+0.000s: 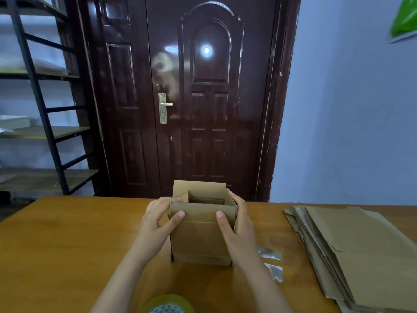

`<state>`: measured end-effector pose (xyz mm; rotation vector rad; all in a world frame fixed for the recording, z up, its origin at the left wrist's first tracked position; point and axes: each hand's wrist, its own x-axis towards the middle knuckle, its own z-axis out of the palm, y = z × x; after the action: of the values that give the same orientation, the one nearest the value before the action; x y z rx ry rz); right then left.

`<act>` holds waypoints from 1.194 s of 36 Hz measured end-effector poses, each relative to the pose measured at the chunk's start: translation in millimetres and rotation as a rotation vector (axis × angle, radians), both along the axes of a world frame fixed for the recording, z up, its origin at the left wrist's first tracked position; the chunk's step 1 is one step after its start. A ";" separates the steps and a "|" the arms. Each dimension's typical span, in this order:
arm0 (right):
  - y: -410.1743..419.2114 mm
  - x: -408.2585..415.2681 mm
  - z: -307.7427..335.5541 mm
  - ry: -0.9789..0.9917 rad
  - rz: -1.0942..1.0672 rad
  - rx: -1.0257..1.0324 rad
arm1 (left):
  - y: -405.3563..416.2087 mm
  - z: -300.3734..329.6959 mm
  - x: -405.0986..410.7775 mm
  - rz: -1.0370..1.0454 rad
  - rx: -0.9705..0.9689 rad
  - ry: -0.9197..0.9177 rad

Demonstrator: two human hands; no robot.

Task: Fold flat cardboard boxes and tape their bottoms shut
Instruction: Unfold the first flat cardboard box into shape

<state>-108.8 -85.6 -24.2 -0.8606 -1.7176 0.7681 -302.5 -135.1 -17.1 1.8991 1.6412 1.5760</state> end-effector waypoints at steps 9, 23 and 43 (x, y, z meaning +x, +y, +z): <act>1.2 -0.1 -4.6 -0.013 -0.049 -0.024 | -3.3 1.1 5.3 -0.011 -0.027 -0.096; -2.4 -5.6 -8.5 -0.134 -0.135 0.122 | -11.5 3.6 16.8 -0.044 -0.106 -0.335; -1.4 -2.5 6.5 0.138 -0.046 -0.236 | -11.1 20.5 24.8 -0.025 -0.125 -0.494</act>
<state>-111.3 -87.0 -17.7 -0.9799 -1.4997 0.9899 -277.6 -146.2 3.4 1.3216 1.4493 1.7096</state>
